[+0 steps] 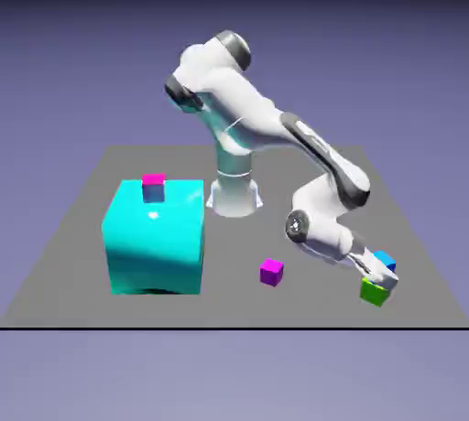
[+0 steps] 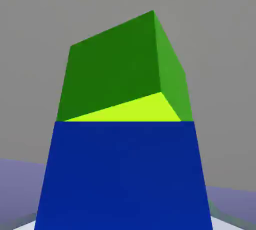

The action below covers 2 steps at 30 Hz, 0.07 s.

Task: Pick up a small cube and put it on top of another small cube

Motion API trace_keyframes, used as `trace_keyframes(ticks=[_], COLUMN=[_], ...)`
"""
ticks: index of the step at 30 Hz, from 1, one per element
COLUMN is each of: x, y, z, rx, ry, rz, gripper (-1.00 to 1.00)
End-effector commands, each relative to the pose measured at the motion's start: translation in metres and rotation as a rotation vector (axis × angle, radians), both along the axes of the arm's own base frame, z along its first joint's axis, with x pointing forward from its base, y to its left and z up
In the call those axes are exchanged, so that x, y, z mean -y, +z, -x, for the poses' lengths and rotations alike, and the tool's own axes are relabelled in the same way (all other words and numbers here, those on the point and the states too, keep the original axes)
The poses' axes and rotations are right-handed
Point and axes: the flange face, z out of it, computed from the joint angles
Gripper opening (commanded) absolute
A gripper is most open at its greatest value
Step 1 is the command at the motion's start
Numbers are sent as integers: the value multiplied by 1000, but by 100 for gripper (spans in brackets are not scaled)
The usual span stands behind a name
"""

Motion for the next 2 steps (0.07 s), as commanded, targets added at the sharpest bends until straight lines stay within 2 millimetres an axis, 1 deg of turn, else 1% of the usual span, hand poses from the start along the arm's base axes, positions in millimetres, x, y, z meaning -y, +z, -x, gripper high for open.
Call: trace_keyframes(ticks=[1, 2], x=[10, 20], y=[14, 27], z=[-5, -9], rx=[1, 1], ry=[-1, -1], rz=[-3, -3], gripper=[100, 100])
